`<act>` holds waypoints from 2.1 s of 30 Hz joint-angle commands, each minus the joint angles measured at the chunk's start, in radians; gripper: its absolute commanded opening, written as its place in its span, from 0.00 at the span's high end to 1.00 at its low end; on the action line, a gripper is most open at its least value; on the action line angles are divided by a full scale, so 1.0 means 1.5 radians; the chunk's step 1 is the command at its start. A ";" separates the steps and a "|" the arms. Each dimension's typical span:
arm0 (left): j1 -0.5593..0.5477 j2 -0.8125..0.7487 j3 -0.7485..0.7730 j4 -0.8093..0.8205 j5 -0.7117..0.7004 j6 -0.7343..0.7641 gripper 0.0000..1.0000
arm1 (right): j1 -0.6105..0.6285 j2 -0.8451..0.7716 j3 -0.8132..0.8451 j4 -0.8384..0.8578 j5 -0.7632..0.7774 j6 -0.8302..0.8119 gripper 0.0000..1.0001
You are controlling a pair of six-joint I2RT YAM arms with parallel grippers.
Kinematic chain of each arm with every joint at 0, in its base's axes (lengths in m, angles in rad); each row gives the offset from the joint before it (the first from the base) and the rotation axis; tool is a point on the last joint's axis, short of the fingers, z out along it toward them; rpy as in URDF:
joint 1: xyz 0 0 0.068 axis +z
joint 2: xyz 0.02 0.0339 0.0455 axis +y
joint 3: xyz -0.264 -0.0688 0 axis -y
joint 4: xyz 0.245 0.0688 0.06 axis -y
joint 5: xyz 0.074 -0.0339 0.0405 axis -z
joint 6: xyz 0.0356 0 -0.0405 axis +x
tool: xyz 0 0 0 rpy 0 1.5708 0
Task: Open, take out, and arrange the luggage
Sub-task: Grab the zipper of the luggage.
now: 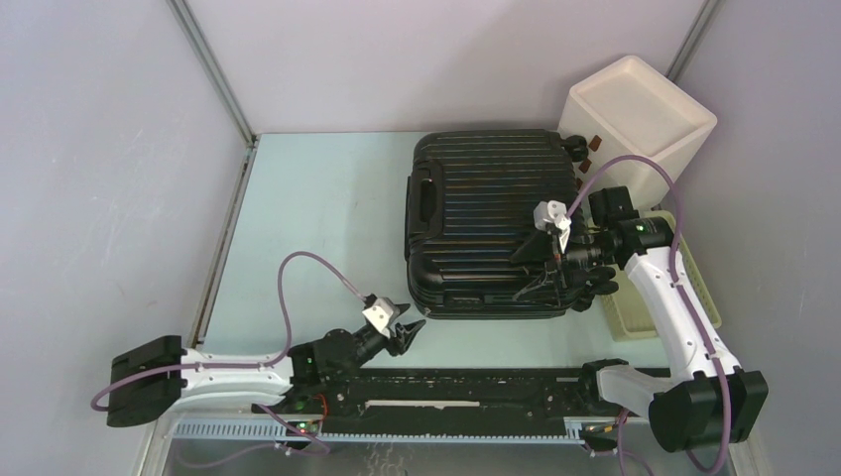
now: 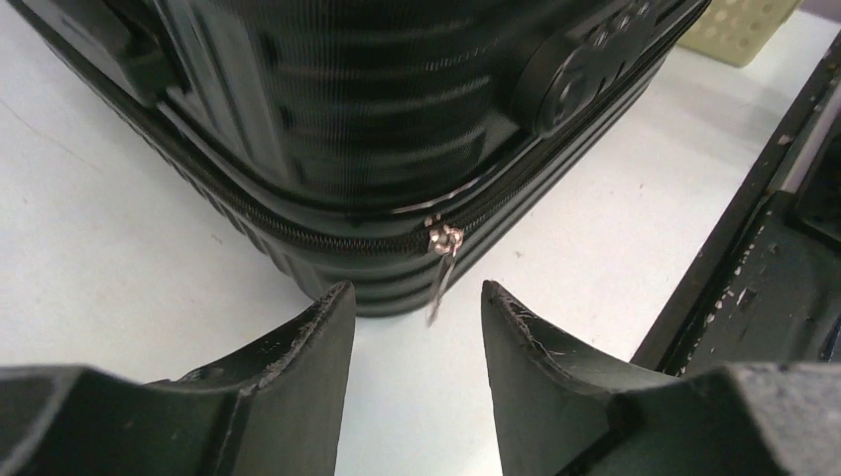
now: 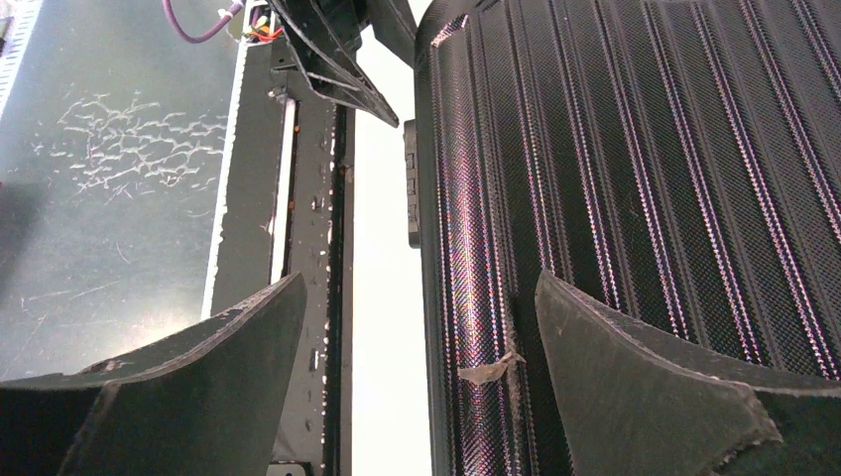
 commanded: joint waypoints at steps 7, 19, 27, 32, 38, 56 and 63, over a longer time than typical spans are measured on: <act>0.000 -0.014 -0.060 0.073 0.027 0.023 0.35 | 0.008 0.016 -0.006 -0.007 0.050 -0.007 0.05; 0.069 0.079 -0.067 0.172 0.148 -0.011 0.44 | 0.011 0.014 -0.006 -0.008 0.052 -0.007 0.05; 0.082 0.196 -0.047 0.239 0.161 -0.031 0.47 | 0.013 0.015 -0.006 -0.008 0.053 -0.008 0.05; 0.083 0.231 -0.047 0.259 0.144 -0.048 0.50 | 0.014 0.016 -0.006 -0.007 0.055 -0.008 0.05; 0.082 0.226 -0.050 0.261 0.112 -0.079 0.48 | 0.017 0.017 -0.006 -0.008 0.058 -0.008 0.05; 0.079 0.302 -0.026 0.373 0.142 -0.124 0.58 | 0.021 0.020 -0.006 -0.008 0.064 -0.008 0.05; 0.079 0.311 -0.022 0.379 0.156 -0.128 0.62 | 0.022 0.021 -0.006 -0.007 0.067 -0.008 0.05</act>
